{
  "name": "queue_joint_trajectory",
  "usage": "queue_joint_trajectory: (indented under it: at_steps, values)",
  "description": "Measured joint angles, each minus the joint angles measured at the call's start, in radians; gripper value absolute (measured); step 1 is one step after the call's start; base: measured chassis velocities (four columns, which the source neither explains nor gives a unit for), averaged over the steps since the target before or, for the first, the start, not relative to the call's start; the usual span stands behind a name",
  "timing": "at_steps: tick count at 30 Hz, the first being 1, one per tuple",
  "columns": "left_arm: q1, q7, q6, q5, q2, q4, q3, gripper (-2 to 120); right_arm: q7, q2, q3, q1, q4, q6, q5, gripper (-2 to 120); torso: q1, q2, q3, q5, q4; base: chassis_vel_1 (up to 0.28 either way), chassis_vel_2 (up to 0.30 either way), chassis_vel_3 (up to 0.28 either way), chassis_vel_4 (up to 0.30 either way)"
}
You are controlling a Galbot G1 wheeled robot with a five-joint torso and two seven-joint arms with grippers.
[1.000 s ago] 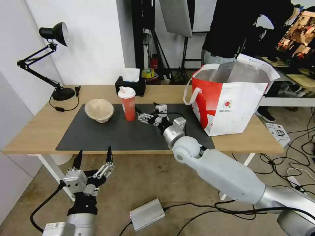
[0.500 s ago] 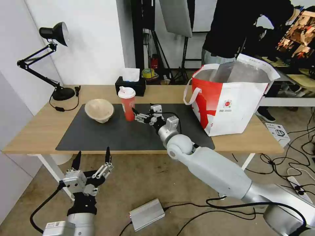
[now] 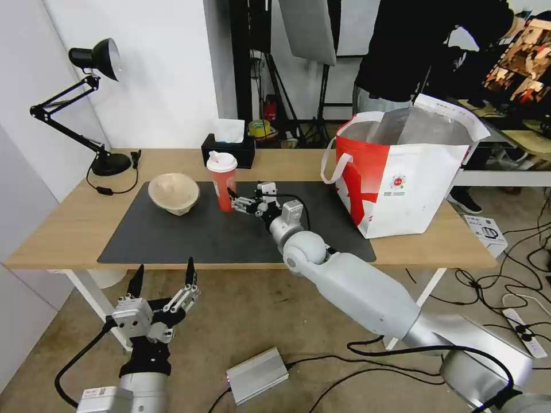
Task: Pick up the trash from the table and place it into the takeout bag.
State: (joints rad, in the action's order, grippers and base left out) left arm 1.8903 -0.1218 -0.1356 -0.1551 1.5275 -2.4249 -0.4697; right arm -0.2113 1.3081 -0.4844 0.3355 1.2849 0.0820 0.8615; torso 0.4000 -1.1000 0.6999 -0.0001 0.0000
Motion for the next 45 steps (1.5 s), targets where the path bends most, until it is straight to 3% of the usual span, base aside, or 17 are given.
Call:
queue_joint_trajectory:
  at_steps: [45]
  values:
    - [0.002, 0.001, -0.004, 0.006, 0.003, -0.005, 0.011, 100, 0.095, 0.205, 0.038, -0.079, -0.277, 0.003, -0.031, 100, 0.0, 0.0, 0.0, 0.0, 0.0001, 0.0, 0.0, 0.0, 0.0]
